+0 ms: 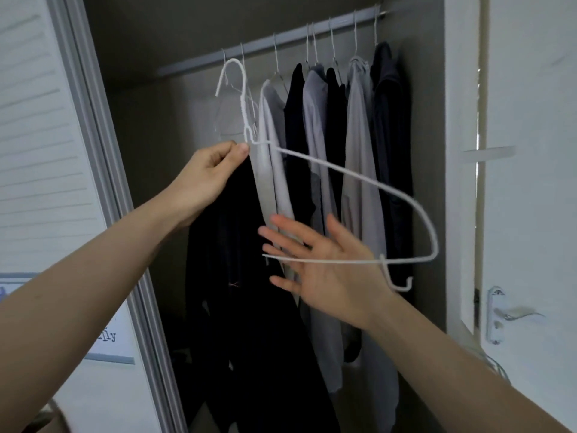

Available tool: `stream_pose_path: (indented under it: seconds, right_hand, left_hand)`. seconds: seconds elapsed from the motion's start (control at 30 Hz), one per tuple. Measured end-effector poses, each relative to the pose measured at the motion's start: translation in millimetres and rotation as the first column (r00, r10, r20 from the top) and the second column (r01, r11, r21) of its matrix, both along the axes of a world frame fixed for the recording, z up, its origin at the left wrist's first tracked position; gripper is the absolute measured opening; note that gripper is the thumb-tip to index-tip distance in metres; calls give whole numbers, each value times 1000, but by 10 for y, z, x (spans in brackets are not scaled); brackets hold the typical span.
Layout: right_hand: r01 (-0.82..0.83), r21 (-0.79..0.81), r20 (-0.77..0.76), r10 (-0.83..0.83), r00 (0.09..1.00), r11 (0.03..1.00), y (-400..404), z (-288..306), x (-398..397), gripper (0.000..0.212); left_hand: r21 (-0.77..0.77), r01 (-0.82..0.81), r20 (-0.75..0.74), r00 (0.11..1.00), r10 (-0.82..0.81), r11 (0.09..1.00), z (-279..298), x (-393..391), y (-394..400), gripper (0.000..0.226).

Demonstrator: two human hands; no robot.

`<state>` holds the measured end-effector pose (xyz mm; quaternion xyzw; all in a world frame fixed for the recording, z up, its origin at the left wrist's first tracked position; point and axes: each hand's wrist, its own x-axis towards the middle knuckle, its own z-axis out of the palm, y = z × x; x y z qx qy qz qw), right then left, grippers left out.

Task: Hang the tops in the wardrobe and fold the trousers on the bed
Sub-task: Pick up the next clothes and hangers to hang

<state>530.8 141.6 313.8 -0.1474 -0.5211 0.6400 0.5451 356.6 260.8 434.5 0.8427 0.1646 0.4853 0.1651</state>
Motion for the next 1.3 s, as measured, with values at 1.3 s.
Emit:
stream_pose_path:
  seconds: [1.3]
  right_hand:
    - [718, 527, 299, -890, 344, 454, -399, 425, 587, 22]
  left_hand:
    - [105, -230, -137, 960, 243, 968, -260, -655, 565, 41]
